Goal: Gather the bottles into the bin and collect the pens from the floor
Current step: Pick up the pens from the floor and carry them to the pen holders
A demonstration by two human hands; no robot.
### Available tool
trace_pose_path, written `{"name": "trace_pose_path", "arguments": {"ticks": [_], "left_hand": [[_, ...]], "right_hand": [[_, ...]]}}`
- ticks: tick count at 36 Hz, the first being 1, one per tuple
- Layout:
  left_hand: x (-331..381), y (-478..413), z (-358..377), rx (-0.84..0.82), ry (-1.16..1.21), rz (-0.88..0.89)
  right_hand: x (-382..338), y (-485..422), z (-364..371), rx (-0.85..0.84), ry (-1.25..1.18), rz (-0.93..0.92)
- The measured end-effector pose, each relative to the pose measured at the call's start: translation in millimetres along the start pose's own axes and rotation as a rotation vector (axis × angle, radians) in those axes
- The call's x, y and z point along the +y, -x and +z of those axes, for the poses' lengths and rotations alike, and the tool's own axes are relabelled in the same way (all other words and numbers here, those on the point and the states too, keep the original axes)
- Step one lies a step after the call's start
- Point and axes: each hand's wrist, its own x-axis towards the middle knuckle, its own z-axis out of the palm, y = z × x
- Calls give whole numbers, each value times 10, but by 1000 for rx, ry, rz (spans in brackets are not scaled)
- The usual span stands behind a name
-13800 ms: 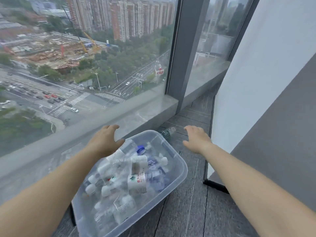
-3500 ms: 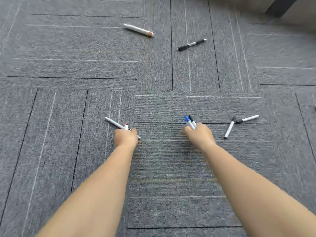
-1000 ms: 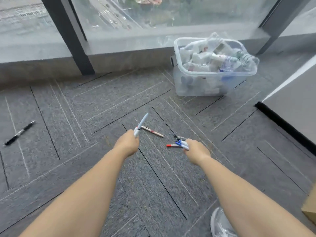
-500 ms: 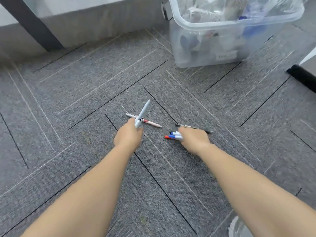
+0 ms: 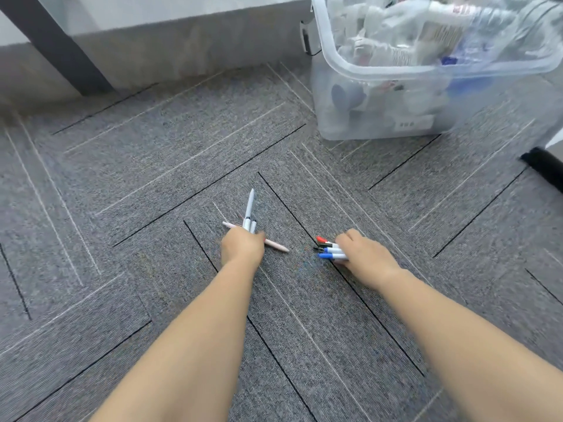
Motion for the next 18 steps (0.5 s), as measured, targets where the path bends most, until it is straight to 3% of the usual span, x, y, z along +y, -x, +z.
{"name": "trace_pose_path", "arguments": {"ticks": [6,10,18], "left_hand": [[44,-59,51,-38,33,-29],[72,-71,-82,-75,67,16],[219,-343,-1271,-14,-57,105]], "right_hand": [[9,-84,-44,-95,4,-6],[-72,-204,-140,-64,-138,50],[-711,-704,-846,-44,-222,-11]]}}
